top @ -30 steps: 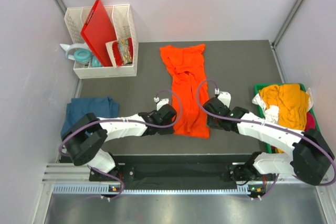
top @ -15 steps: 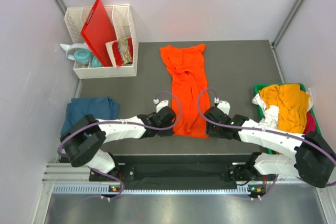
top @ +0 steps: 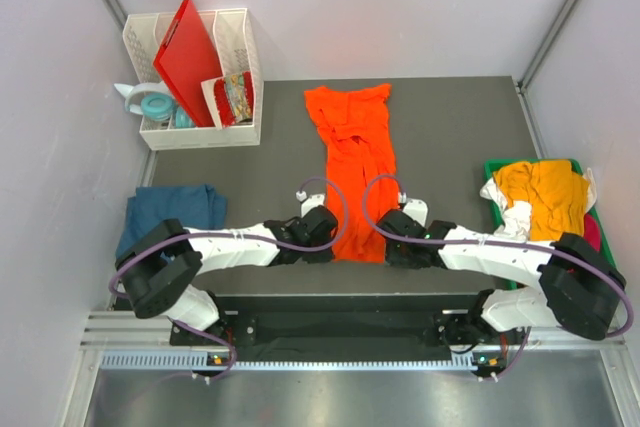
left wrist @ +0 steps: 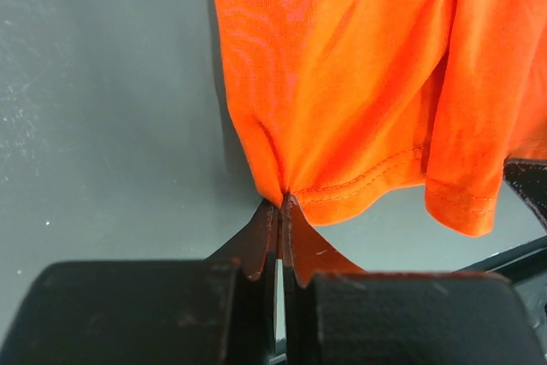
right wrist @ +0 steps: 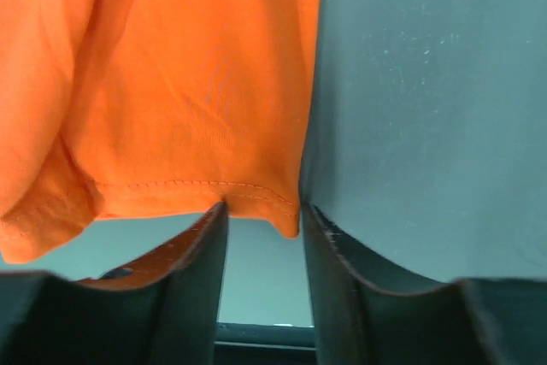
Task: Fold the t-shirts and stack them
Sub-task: Grab the bottom of the folded rectangular tshirt with both arms
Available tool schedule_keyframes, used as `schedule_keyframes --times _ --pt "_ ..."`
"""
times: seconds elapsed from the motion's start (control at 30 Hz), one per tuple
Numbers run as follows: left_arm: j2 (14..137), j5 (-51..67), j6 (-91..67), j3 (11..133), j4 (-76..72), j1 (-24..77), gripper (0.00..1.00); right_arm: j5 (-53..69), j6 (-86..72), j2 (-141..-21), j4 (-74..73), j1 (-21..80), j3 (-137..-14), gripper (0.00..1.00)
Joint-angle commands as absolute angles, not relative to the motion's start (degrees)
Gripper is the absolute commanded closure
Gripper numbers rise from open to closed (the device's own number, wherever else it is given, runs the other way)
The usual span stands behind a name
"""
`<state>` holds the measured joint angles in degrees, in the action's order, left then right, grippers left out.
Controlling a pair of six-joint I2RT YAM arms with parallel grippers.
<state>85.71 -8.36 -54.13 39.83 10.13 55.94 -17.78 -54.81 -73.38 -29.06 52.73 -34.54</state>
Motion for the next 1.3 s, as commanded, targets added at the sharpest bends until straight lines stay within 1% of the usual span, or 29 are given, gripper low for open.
schedule_keyframes --times 0.0,0.1,0.13,0.17,0.33,0.6,0.83,1.1,1.13,1.17,1.2,1.23,1.27 --pt "83.8 -7.0 -54.3 37.8 15.8 56.7 1.00 -17.3 -58.4 -73.5 -29.1 53.3 -32.0 0.64" --pt "82.5 -7.1 -54.1 37.4 17.0 56.8 1.00 -17.6 -59.7 -72.5 -29.5 53.4 -30.3 0.85" --pt "82.3 -7.2 -54.1 37.4 17.1 56.8 1.00 -17.7 -59.9 -72.2 -29.5 53.4 -29.9 1.00" --pt "82.0 -7.3 -53.9 37.3 17.7 56.9 1.00 -17.7 -60.5 -71.6 -29.6 53.6 -29.3 1.00" --pt "80.2 -6.7 -53.8 36.6 19.0 57.0 1.00 -18.1 -61.6 -70.0 -31.7 54.9 -28.5 1.00" --pt "77.1 -5.1 -55.1 34.5 20.8 58.7 1.00 -17.0 -65.9 -68.2 -35.0 60.4 -26.9 1.00" --pt "74.0 -4.9 -56.8 32.3 22.5 60.5 1.00 -16.2 -69.5 -70.0 -35.9 65.7 -26.4 1.00" --pt "72.5 -6.6 -57.5 31.6 24.4 61.2 1.00 -17.7 -69.1 -71.3 -36.7 66.1 -28.3 1.00" --pt "73.2 -6.8 -57.5 32.1 24.7 61.3 1.00 -18.1 -68.9 -71.8 -37.5 66.1 -28.9 0.97" --pt "73.6 -7.7 -57.5 32.7 26.4 61.3 0.99 -19.6 -68.9 -72.0 -38.2 66.4 -29.6 0.92" --pt "73.6 -8.9 -57.1 33.5 27.1 61.6 0.96 -21.1 -69.2 -70.8 -38.8 67.7 -31.4 0.79" --pt "72.6 -9.9 -56.6 34.9 27.4 62.1 0.90 -22.8 -68.9 -69.8 -39.8 68.4 -32.3 0.74" --pt "71.7 -12.7 -56.3 35.6 28.5 62.9 0.86 -25.3 -68.8 -68.6 -40.2 68.6 -33.3 0.69"
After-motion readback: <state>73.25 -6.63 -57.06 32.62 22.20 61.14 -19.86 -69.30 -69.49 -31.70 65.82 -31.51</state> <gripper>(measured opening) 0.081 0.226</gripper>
